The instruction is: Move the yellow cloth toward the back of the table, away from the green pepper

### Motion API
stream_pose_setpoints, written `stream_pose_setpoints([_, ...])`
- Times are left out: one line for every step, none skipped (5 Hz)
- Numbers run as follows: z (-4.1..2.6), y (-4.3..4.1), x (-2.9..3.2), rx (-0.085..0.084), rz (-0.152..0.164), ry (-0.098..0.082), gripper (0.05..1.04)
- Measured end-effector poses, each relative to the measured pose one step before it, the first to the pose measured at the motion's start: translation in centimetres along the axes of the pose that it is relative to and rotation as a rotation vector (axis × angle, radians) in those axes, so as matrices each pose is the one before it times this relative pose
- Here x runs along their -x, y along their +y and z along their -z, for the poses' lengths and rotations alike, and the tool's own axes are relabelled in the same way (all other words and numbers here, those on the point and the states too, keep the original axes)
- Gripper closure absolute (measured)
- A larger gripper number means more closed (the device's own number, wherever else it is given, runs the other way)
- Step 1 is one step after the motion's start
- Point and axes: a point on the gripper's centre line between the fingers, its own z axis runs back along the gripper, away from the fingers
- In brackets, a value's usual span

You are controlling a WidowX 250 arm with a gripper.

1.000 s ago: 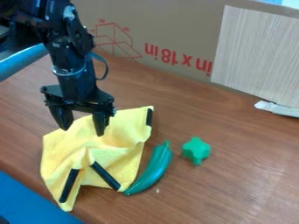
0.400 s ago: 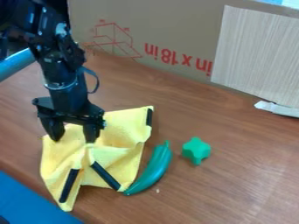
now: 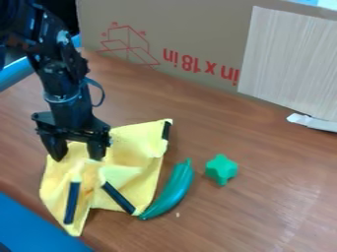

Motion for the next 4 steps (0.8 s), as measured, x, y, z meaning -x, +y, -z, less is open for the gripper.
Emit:
stream_pose_setpoints([0.314, 0.518, -0.545, 0.0022, -0.0013, 0.0065, 0.083])
stream_pose_setpoints([0.739, 0.579, -0.595, -0.0132, -0.0023, -0.0067, 0.083])
stream_pose_setpoints([0.618, 0.553, -0.742, -0.0156, -0.003, -0.0127, 0.083])
stream_pose_setpoints([0.186, 0.461, -0.876, -0.0176, -0.0036, -0.0359, 0.083])
